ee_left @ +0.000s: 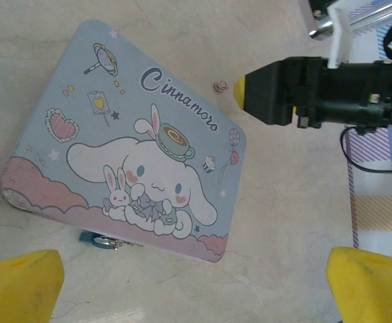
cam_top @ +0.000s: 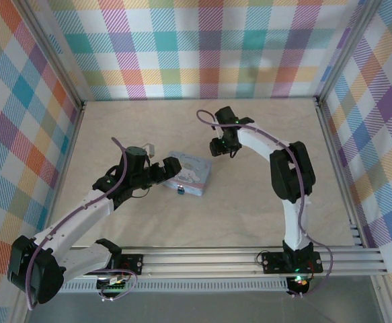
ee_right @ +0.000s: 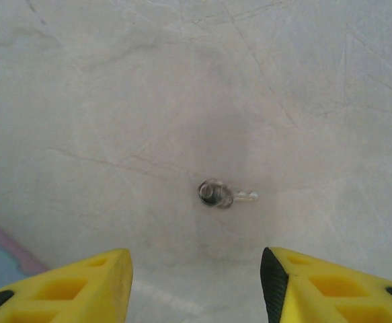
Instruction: Unlock the padlock with the key
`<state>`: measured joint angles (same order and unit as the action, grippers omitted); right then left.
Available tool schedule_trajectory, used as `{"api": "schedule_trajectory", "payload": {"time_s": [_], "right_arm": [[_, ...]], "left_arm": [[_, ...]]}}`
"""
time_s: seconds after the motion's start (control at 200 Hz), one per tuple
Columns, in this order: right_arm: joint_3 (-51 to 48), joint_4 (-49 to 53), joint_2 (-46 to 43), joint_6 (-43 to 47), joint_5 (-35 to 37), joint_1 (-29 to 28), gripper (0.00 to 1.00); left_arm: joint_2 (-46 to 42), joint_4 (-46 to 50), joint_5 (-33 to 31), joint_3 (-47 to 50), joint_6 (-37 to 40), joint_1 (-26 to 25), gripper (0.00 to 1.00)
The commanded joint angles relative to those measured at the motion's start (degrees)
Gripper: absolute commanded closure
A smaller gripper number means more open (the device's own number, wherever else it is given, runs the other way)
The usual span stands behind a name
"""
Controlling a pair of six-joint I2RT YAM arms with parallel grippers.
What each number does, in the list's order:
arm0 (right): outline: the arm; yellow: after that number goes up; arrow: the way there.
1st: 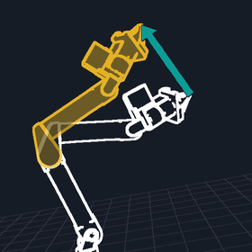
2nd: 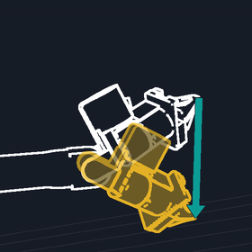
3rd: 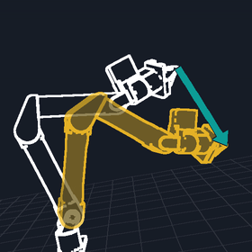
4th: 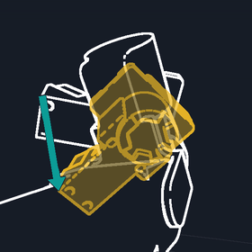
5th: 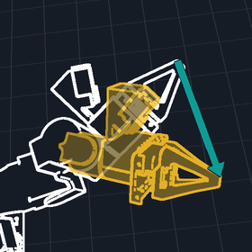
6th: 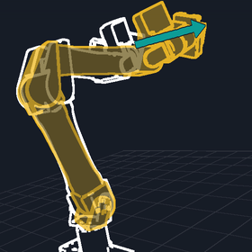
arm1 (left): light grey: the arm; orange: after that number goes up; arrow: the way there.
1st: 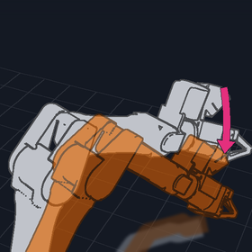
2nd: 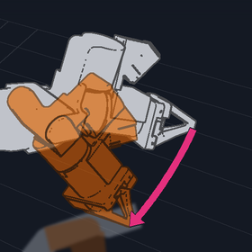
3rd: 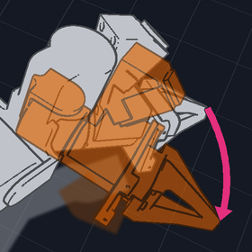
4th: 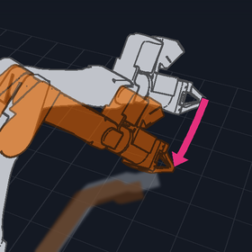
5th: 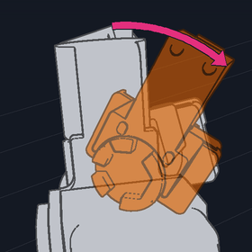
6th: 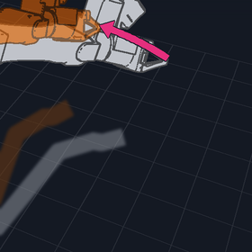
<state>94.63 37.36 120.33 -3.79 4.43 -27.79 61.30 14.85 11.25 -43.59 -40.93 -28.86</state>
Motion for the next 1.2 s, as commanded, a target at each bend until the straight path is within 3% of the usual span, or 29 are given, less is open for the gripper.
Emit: {"api": "schedule_trajectory", "payload": {"time_s": [0.0, 0.39, 1.195], "right_arm": [[3.5, 2.8, 2.8, 2.4, 2.3, 0.4, 0.49], [7.3, 3.0, 7.9, 3.5, 2.9, 0.7, 0.62], [10.1, 5.5, 11.3, 3.4, 2.7, 0.7, 0.77]], "left_arm": [[-0.6, -0.6, -0.7, 0.3, -0.3, -0.9, 0.0], [1.4, -0.7, -0.5, -0.2, -0.5, -1.1, 0.0], [1.3, 0.6, -1.0, -1.2, 0.9, -1.1, 0.0]]}}
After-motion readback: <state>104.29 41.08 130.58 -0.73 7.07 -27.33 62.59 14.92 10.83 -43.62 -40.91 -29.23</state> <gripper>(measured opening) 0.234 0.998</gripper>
